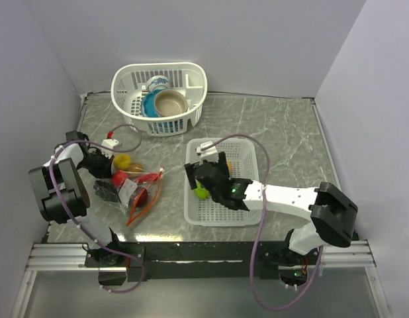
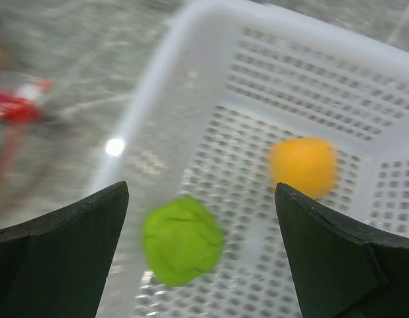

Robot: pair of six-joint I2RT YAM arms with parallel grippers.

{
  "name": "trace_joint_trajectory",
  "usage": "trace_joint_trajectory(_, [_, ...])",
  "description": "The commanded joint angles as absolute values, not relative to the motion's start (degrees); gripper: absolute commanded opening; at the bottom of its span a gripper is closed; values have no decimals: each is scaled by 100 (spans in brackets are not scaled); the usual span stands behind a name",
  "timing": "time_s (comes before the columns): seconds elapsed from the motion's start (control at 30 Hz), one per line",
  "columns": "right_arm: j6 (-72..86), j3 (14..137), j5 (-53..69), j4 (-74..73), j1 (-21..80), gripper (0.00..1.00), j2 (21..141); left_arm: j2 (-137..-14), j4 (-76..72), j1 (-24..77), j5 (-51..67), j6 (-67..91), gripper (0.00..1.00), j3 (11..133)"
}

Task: Open the zip-top bag and remove the fake food

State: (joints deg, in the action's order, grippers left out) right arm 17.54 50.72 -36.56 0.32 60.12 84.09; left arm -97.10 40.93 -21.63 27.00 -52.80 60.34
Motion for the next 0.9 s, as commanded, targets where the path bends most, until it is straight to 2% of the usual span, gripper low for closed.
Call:
trace_joint_trajectory(0.0, [1744, 5799, -2860, 300, 6048, 92, 8533, -9422, 4140, -2118, 2716, -5168, 1, 6108])
trace_joint_trajectory(0.07, [1504, 6142, -2645, 272, 6440, 85, 8892, -9439, 4236, -2118, 2751, -5151, 1, 6170])
trace_joint_trajectory(0.13, [794, 6161, -3345, 851, 6993, 82, 9139, -9448, 4280, -2118, 2777, -5150, 1, 6196])
trace_joint_trajectory(0.17, [634, 6318, -3497, 957, 7457, 74, 9515, -9448, 4228, -2118, 2769, -5142, 1, 6161])
trace_joint_trajectory(0.23, [562, 6503, -3237, 1116, 7628, 62, 9868, -9457, 4175, -2109, 2760, -5107, 1, 6144])
trace_joint_trajectory(0.27, [597, 6539, -3034, 1229, 7690, 53, 10114, -9492, 4157, -2118, 2742, -5106, 1, 6152])
trace_joint_trajectory(0.37, [738, 6556, -2532, 1731, 7752, 42, 10475, -9589, 4070, -2101, 2655, -5045, 1, 6170])
trace_joint_trajectory(0.43, [817, 6696, -2435, 1775, 7752, 43, 10678, -9598, 3991, -2092, 2611, -5019, 1, 6144])
trace_joint_trajectory(0.63, [765, 7259, -2285, 1846, 7734, 65, 11337, -9624, 3709, -1952, 2347, -4940, 1, 6012])
trace_joint_trajectory(0.87, [844, 7804, -2048, 1819, 7646, 77, 11812, -9677, 3577, -1776, 2259, -4816, 1, 5959])
